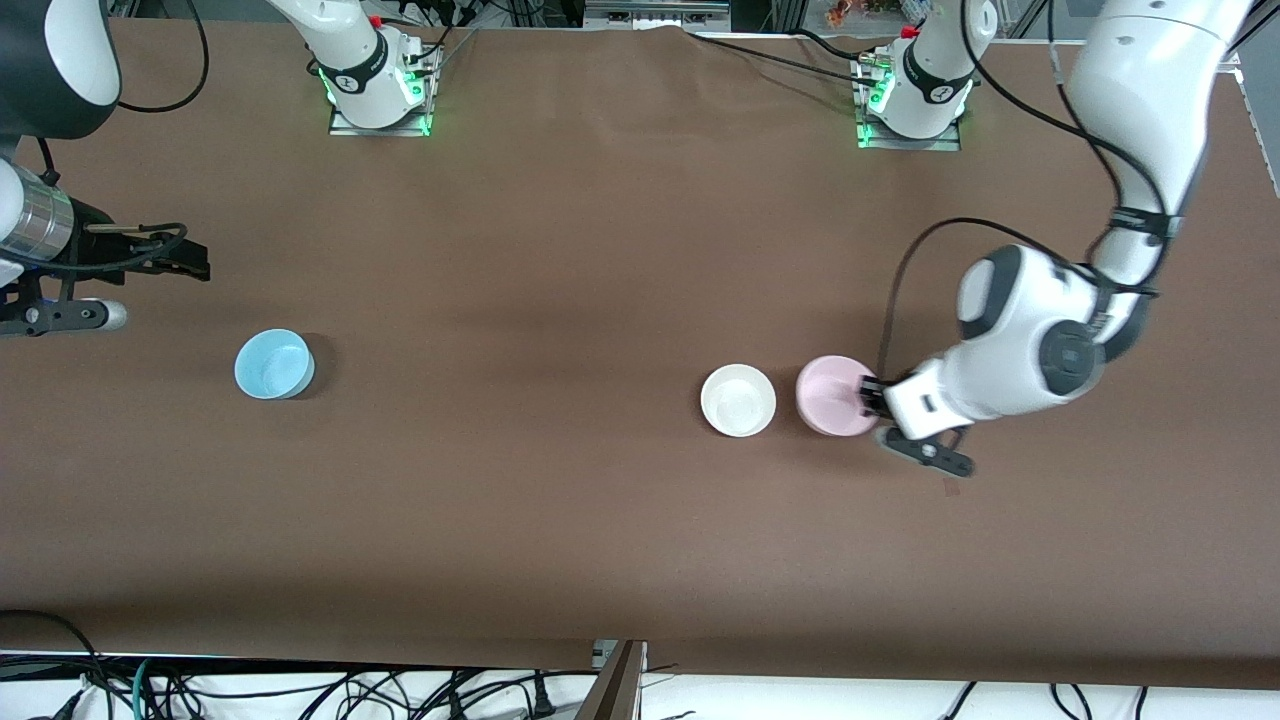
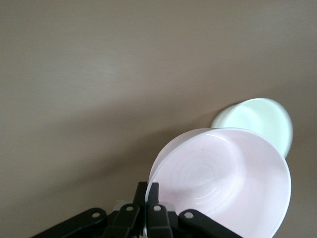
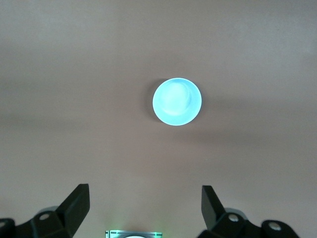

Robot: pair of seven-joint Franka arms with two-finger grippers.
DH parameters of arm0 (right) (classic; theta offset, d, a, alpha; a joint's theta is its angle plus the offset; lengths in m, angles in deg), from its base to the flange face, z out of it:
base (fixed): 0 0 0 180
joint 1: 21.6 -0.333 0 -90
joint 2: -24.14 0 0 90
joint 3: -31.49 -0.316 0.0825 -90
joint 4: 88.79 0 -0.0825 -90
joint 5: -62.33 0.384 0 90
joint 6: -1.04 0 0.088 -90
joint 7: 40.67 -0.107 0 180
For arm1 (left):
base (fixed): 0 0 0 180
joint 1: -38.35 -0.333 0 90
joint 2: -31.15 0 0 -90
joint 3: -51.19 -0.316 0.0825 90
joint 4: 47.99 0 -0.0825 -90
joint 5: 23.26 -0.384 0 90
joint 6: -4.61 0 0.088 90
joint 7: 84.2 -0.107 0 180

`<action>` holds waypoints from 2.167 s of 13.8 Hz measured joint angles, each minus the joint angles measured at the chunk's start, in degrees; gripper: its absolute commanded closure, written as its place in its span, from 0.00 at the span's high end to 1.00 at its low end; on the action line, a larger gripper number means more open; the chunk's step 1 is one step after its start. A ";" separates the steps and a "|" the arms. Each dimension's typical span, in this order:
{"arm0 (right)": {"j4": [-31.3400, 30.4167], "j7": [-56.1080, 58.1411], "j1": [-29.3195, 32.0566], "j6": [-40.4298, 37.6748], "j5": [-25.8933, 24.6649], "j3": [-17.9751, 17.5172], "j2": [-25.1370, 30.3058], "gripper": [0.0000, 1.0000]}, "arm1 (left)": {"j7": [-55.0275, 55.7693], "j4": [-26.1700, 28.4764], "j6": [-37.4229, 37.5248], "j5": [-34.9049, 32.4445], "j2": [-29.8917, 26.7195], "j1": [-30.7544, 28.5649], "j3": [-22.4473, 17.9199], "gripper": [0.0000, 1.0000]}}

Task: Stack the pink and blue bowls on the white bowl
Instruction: 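Lower the pink bowl into the white bowl and open the left gripper, then withdraw the left gripper while the right gripper grasps the blue bowl rim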

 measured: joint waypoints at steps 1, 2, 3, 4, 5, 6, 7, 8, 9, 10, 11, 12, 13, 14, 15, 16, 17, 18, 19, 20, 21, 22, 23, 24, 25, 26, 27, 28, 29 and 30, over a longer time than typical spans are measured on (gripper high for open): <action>0.00 0.01 0.48 0.73 -0.29 0.04 -0.51 1.00 | 4.80 -0.13 -0.01 0.00 0.08 2.74 -0.06 0.00; 0.00 0.02 0.88 1.66 -0.80 0.14 -1.20 1.00 | 8.77 -0.31 -0.02 0.00 0.32 5.18 -0.09 0.00; 0.00 0.02 1.33 2.69 -1.08 0.19 -2.11 1.00 | 11.72 -0.56 -0.10 0.00 0.80 7.12 -0.13 0.00; -0.01 0.07 1.85 3.56 -1.12 0.21 -3.15 1.00 | 13.71 -0.86 -0.52 0.00 1.55 8.44 -0.20 0.00; -0.01 0.31 2.32 4.59 -1.13 0.23 -4.25 1.00 | 14.82 -1.15 -1.55 0.00 2.43 9.09 -0.26 0.00; 0.01 0.83 2.64 5.71 -1.13 0.23 -5.32 1.00 | 15.15 -1.31 -2.77 -0.14 3.34 9.26 -0.41 0.00; 0.00 1.55 2.88 6.97 -1.13 0.23 -6.40 1.00 | 15.17 -1.40 -3.78 -0.39 4.26 9.23 -0.70 0.00; -0.01 2.11 3.09 8.30 -1.13 0.24 -7.58 1.00 | 15.17 -1.52 -4.52 -0.64 5.19 9.16 -0.94 0.00; -0.02 2.36 3.29 9.62 -1.13 0.24 -8.82 1.00 | 15.17 -1.61 -5.14 -0.71 5.99 9.14 -1.10 0.00; -0.03 2.50 3.60 10.85 -1.13 0.25 -10.21 1.00 | 15.17 -1.67 -5.70 -0.72 6.63 9.14 -1.14 0.00; -0.03 2.81 4.03 12.00 -1.13 0.26 -11.58 1.00 | 15.17 -1.71 -5.97 -0.73 7.08 9.19 -1.14 0.00; -0.03 3.27 4.46 13.18 -1.13 0.26 -12.94 1.00 | 15.17 -1.73 -6.07 -0.74 7.34 9.24 -1.14 0.00; -0.03 3.59 4.79 14.45 -1.12 0.26 -14.23 1.00 | 15.17 -1.76 -6.12 -0.94 7.45 9.30 -1.13 0.00; -0.05 3.86 5.04 15.73 -1.12 0.27 -15.44 1.00 | 15.17 -1.78 -6.15 -1.41 7.49 9.33 -1.13 0.00; -0.08 4.35 5.41 16.97 -1.11 0.28 -16.64 1.00 | 15.17 -1.80 -6.15 -1.90 7.51 9.33 -1.13 0.17; -0.08 4.94 5.93 18.08 -1.04 0.29 -17.78 1.00 | 15.17 -1.84 -6.16 -2.10 7.52 9.33 -1.13 0.99; -0.09 5.54 6.44 18.82 -0.96 0.29 -18.71 1.00 | 15.18 -1.88 -6.16 -2.22 7.53 9.33 -1.13 1.00; -0.09 5.90 6.76 19.07 -0.88 0.29 -19.27 1.00 | 15.20 -2.00 -6.18 -2.61 7.53 9.33 -1.13 1.00; -0.10 6.05 6.87 19.25 -0.80 0.29 -19.60 1.00 | 15.26 -2.23 -6.21 -3.13 7.53 9.33 -1.13 1.00; -0.11 6.06 6.87 19.42 -0.78 0.23 -19.76 1.00 | 15.28 -2.55 -6.22 -3.30 7.52 9.34 -1.11 1.00; -0.16 6.06 6.85 19.50 -0.78 0.17 -19.83 1.00 | 15.32 -2.87 -6.22 -3.37 7.52 9.32 -1.12 1.00; -0.24 6.06 6.84 19.56 -0.78 0.16 -19.84 1.00 | 15.35 -3.16 -6.19 -3.40 7.42 9.23 -1.12 1.00; -0.28 6.10 6.85 19.65 -0.78 0.16 -19.85 1.00 | 15.39 -3.44 -6.08 -3.43 7.06 9.01 -1.14 1.00; -0.32 6.28 6.87 19.86 -0.78 0.17 -19.91 1.00 | 15.45 -3.76 -5.68 -3.47 6.37 8.59 -1.17 1.00; -0.35 6.69 7.01 20.22 -0.77 0.18 -20.15 1.00 | 15.51 -4.07 -5.06 -3.50 5.27 7.93 -1.20 1.00; -0.39 7.17 7.32 20.85 -0.62 0.19 -20.62 1.00 | 15.54 -4.36 -4.31 -3.54 3.84 6.92 -1.28 1.00; -0.50 7.83 7.71 21.52 -0.25 0.20 -21.28 1.00 | 15.55 -4.53 -3.66 -3.59 2.30 5.68 -1.33 1.00; -0.85 8.52 8.13 22.60 0.21 0.21 -21.99 1.00 | 15.54 -4.63 -2.70 -3.66 0.68 4.33 -1.37 1.00; -1.57 8.83 8.53 23.98 0.67 0.23 -22.67 1.00 | 15.54 -4.71 -1.34 -3.74 -0.88 2.98 -1.39 1.00; -2.62 8.97 8.89 25.61 1.25 0.23 -23.16 1.00 | 15.53 -4.77 0.04 -3.87 -2.38 1.70 -1.41 1.00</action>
